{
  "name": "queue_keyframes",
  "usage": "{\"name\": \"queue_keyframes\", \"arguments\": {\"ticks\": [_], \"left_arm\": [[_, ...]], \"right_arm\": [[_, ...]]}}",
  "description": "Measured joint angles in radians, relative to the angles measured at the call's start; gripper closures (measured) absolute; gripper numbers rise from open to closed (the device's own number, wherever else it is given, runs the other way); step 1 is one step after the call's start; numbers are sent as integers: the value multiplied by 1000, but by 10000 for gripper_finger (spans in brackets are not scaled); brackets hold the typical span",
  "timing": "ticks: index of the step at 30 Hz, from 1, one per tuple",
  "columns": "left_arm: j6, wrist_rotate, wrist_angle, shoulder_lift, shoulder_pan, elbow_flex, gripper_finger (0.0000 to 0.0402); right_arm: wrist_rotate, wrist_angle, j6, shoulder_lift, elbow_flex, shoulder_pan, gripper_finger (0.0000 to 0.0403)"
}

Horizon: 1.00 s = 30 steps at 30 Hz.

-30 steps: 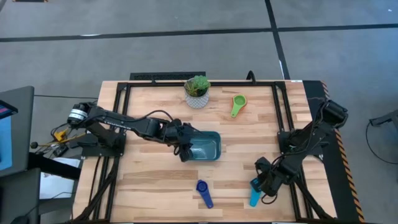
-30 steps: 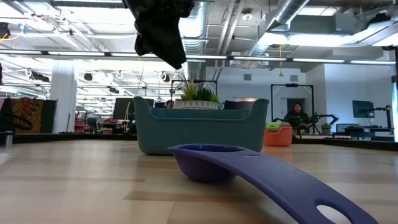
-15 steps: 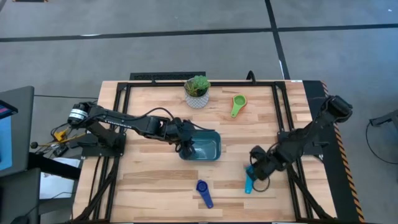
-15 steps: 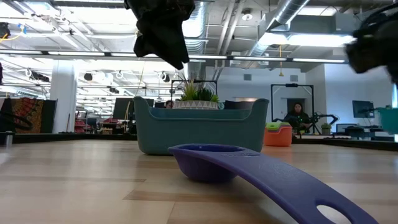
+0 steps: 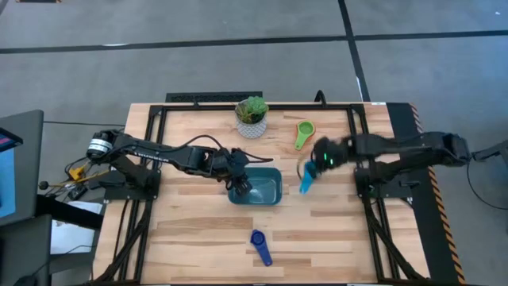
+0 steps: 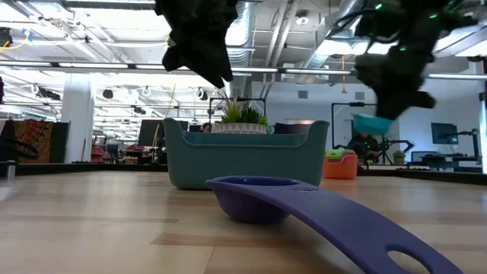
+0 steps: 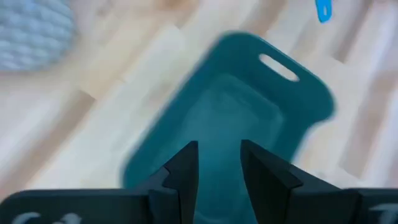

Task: Nest measuring cups in basket
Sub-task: Stack the light blue measuring cup on top of the green measuring cup

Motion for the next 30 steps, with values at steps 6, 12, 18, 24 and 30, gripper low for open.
{"name": "queue_keyframes", "arguments": {"ticks": [6, 12, 18, 24, 30], "left_arm": [[220, -42, 17, 0, 75, 0, 294], [346, 94, 77, 0, 257, 0, 295], [370, 222, 65, 0, 406, 0, 294], [432, 248, 63, 0, 464, 0, 294], [495, 248, 94, 0, 503, 0, 294]], "right_arm": [[-142, 77, -250, 49, 107, -353, 388], [-222, 65, -432, 222, 249, -559, 385], [-260, -7, -576, 372, 337, -633, 384], [-259, -14, -631, 454, 367, -687, 377], [-256, 7, -650, 516, 371, -718, 369]]}}
